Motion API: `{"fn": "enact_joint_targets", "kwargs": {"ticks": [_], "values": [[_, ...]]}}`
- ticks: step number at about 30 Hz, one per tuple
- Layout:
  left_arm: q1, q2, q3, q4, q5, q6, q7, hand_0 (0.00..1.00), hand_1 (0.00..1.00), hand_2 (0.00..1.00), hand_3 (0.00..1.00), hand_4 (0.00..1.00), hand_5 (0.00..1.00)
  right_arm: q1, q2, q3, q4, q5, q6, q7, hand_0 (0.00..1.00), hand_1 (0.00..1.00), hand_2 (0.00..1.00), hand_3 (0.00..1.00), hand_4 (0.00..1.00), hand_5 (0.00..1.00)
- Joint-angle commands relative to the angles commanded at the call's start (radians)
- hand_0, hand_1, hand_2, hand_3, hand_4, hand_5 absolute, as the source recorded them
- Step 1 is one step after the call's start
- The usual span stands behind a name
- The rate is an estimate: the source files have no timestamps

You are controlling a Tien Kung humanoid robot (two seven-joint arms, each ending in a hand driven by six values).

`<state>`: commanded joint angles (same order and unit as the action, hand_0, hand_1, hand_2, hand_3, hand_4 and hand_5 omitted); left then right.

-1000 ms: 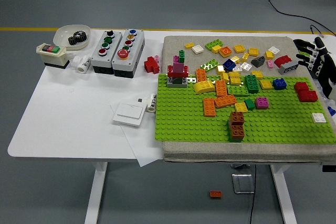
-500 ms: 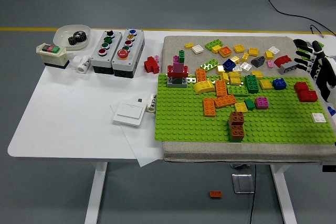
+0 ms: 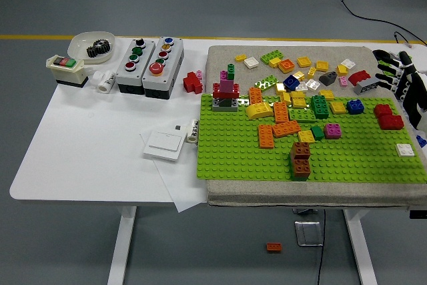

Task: Pick up the brick,pile it on top of brick,press brick,pick up the brick,pile it on top of brick,press brick

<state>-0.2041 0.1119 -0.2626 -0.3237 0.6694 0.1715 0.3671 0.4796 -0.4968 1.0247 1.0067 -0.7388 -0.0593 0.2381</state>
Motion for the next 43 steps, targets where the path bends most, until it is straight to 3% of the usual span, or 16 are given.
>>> {"fn": "enact_joint_targets", "kwargs": {"ticks": [43], "values": [[-0.003,-0.002,-0.010,-0.001,0.022,-0.003,0.011,0.876,0.816,0.816,0.611,0.699,0.680,-0.015,0.014,0.010,-0.025,-0.014,0.012,-0.003,0.877,0.824,0.826,0.817,0.998,0.995]]}}
